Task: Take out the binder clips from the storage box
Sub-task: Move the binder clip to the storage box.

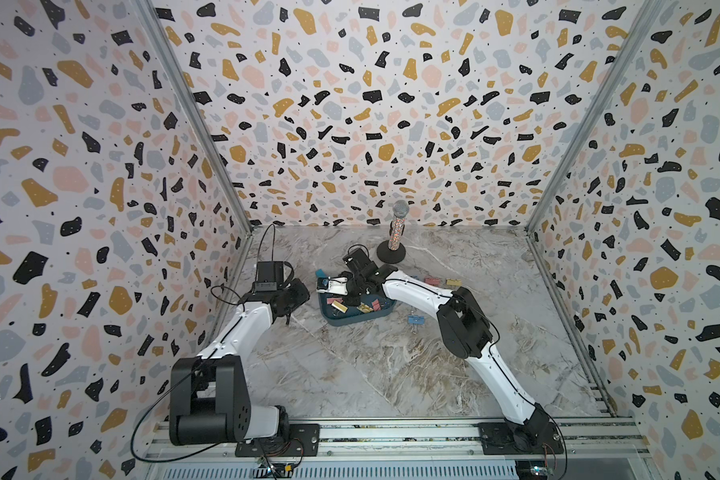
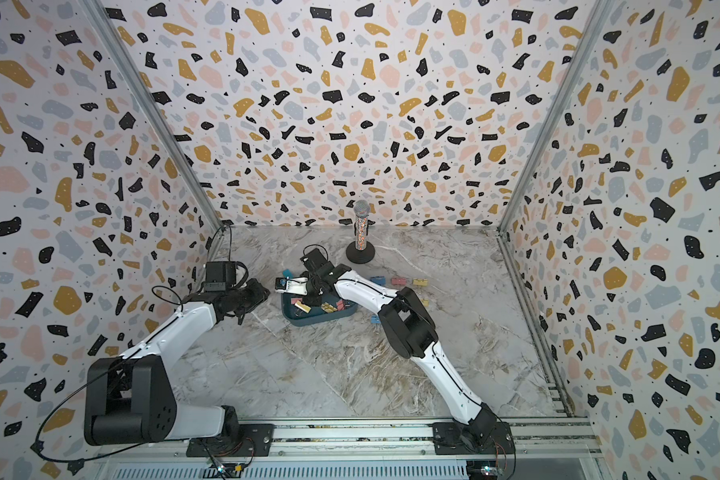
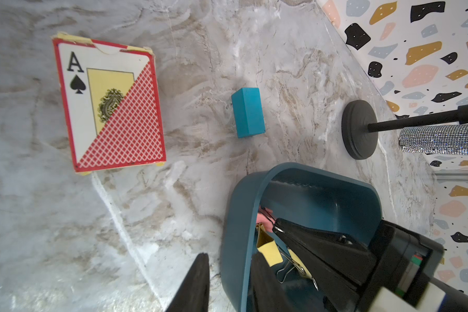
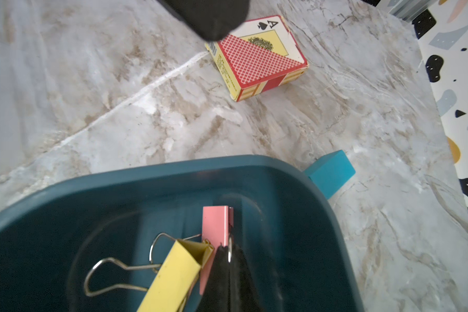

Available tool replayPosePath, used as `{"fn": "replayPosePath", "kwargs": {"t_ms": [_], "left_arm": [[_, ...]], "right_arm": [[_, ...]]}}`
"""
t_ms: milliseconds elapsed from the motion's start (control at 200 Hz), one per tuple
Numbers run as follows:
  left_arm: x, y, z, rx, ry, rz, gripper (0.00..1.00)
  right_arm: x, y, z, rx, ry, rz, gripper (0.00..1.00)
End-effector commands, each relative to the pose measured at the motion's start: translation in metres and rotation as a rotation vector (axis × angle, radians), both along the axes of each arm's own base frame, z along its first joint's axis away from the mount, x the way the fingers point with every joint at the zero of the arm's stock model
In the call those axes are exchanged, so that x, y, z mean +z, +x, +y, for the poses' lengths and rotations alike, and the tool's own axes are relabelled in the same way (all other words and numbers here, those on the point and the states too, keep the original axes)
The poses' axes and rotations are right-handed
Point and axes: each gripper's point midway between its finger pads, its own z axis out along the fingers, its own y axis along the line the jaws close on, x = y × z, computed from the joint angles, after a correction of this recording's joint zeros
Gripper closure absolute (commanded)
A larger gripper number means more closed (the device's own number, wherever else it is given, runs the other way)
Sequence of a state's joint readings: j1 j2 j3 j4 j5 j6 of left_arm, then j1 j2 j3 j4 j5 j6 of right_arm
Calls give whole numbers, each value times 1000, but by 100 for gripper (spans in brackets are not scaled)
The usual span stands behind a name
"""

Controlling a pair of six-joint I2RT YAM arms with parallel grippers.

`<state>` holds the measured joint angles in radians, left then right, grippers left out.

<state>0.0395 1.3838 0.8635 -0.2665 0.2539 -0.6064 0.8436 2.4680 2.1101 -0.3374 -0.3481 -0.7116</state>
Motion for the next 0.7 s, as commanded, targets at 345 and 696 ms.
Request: {"fn": "replayPosePath", "kwargs": {"t_ms": [345,696], "left_arm": [[6,1,2,-1,-1,-34,70],[6,1,2,0,-2,-35,70]], "right_arm": [[39,38,-16,-174,60,-175,100],[59,50,-26,-240,116,-281,100]]}}
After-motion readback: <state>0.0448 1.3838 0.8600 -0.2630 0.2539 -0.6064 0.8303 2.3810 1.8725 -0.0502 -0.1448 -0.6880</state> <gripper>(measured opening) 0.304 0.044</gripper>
